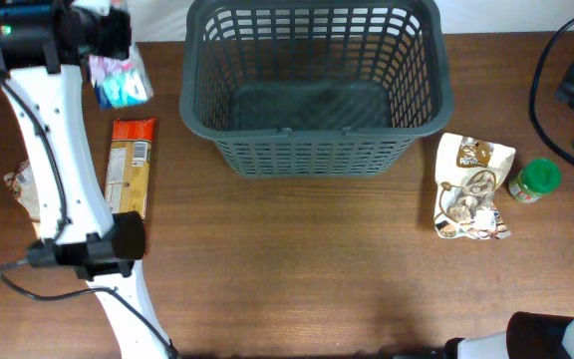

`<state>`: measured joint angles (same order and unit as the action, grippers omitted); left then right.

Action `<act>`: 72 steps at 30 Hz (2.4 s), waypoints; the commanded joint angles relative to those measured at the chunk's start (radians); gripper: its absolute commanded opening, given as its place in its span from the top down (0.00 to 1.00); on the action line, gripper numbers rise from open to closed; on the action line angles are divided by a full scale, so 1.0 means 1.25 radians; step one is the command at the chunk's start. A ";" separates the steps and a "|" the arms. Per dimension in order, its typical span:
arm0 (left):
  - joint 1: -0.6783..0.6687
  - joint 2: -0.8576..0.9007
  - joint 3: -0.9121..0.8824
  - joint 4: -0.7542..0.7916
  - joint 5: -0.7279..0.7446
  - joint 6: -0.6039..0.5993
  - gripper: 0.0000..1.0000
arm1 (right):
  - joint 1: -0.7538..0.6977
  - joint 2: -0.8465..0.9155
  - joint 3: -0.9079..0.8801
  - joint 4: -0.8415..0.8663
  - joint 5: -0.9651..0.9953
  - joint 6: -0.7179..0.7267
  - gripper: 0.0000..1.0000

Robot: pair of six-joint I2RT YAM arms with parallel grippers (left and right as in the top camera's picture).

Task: Pack container
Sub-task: 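Carry the tissue strip into the basket and release it, then move the left gripper back and grasp the spaghetti pack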

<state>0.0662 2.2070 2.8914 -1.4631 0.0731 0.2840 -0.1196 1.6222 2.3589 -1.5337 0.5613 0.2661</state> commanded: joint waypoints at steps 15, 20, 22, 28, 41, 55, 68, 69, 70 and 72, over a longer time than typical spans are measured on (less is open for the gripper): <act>-0.372 0.019 0.037 -0.006 0.162 0.864 0.98 | 0.005 0.000 0.001 0.002 0.021 0.010 0.01; -0.375 0.092 -0.084 0.040 0.230 0.936 0.98 | 0.005 0.000 0.001 0.002 0.021 0.010 0.01; -0.373 0.136 -0.132 0.085 0.232 0.936 0.98 | 0.005 0.000 0.001 0.002 0.021 0.010 0.01; -0.373 0.235 -0.177 0.196 0.174 0.935 0.98 | 0.005 0.000 0.001 0.002 0.021 0.010 0.01; -0.348 0.295 -0.177 0.295 0.175 0.935 0.98 | 0.005 0.000 0.001 0.002 0.021 0.010 0.01; -0.327 0.191 -0.176 0.289 0.175 0.681 0.01 | 0.005 0.000 0.001 0.002 0.021 0.010 0.01; -0.322 -0.169 -0.176 0.108 0.125 0.359 0.01 | 0.005 0.000 0.001 0.002 0.021 0.010 0.01; -0.316 -0.192 -0.176 0.085 0.116 0.338 0.01 | 0.005 0.000 0.001 0.002 0.021 0.010 0.01; -0.311 -0.203 -0.176 0.070 0.103 0.317 0.01 | 0.005 0.000 0.001 0.002 0.021 0.010 0.01; -0.294 -0.221 -0.176 0.034 0.062 0.262 0.01 | 0.005 0.000 0.001 0.002 0.021 0.010 0.01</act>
<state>-0.3363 1.9434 2.6774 -1.3712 0.2348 0.7841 -0.1196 1.6226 2.3589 -1.5341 0.5613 0.2661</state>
